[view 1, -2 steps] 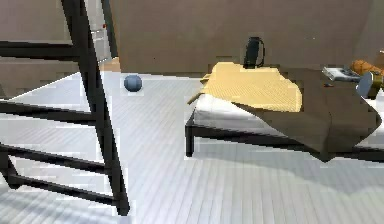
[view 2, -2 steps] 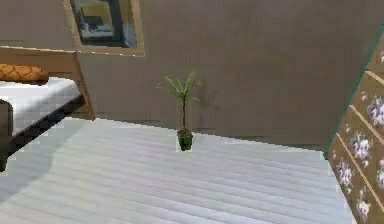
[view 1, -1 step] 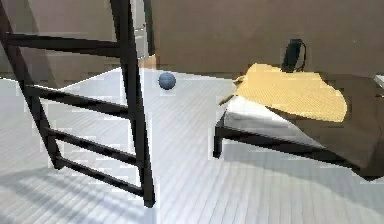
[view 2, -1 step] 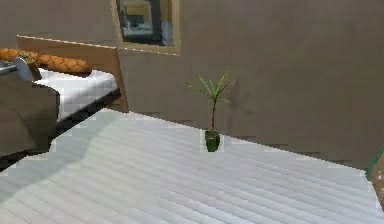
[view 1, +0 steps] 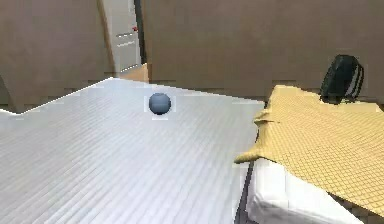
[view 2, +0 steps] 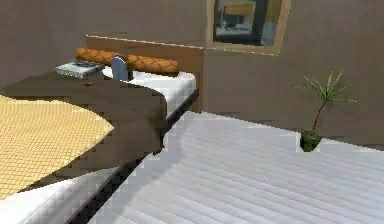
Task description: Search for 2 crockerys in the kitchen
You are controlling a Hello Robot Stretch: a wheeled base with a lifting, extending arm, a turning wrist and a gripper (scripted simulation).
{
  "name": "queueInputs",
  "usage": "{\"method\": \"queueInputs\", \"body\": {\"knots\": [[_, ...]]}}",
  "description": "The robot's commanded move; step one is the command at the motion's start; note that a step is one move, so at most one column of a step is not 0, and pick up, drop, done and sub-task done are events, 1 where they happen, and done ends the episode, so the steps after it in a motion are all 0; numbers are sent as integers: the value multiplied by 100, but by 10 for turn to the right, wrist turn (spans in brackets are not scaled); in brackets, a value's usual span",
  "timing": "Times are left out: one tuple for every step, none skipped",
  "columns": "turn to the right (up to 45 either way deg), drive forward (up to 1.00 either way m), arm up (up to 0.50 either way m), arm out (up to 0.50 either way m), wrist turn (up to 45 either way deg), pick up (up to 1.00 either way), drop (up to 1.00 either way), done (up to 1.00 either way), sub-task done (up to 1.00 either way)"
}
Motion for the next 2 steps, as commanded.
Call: {"method": "queueInputs", "body": {"knots": [[-270,0,0,0,0,0,0,0,0],[0,5,0,0,0,0,0,0,0]]}}
